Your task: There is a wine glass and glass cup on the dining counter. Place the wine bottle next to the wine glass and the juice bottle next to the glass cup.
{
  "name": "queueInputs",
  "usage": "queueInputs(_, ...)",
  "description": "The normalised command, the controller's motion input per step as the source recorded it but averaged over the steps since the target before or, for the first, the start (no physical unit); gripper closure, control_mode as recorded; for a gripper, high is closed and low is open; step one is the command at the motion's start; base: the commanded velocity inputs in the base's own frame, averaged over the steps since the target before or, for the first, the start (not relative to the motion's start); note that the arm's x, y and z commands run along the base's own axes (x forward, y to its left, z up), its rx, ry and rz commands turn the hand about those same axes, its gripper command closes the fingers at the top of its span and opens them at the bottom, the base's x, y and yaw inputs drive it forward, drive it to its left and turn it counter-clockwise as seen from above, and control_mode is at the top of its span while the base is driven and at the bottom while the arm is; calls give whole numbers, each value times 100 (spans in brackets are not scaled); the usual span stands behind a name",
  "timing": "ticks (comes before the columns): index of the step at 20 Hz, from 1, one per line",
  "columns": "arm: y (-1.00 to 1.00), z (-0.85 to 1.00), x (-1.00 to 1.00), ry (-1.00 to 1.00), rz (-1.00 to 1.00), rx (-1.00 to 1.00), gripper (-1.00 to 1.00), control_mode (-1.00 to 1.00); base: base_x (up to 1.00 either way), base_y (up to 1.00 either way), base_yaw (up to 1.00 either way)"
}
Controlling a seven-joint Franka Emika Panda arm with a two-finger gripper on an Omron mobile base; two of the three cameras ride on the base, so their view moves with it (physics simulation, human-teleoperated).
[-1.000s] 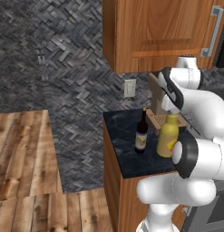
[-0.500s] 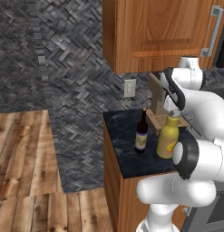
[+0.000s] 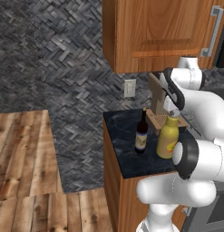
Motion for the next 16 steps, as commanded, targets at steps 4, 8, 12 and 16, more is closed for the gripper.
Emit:
queueInputs(4, 3, -8, -5, 0, 0, 0, -100, -100, 0, 0, 0)
queueInputs(8, 4, -3, -5, 0, 0, 0, -100, -100, 0, 0, 0)
queueInputs(12, 3, -2, -1, 0, 0, 0, -100, -100, 0, 0, 0)
queueInputs(16, 2, 0, 0, -2, 0, 0, -100, -100, 0, 0, 0)
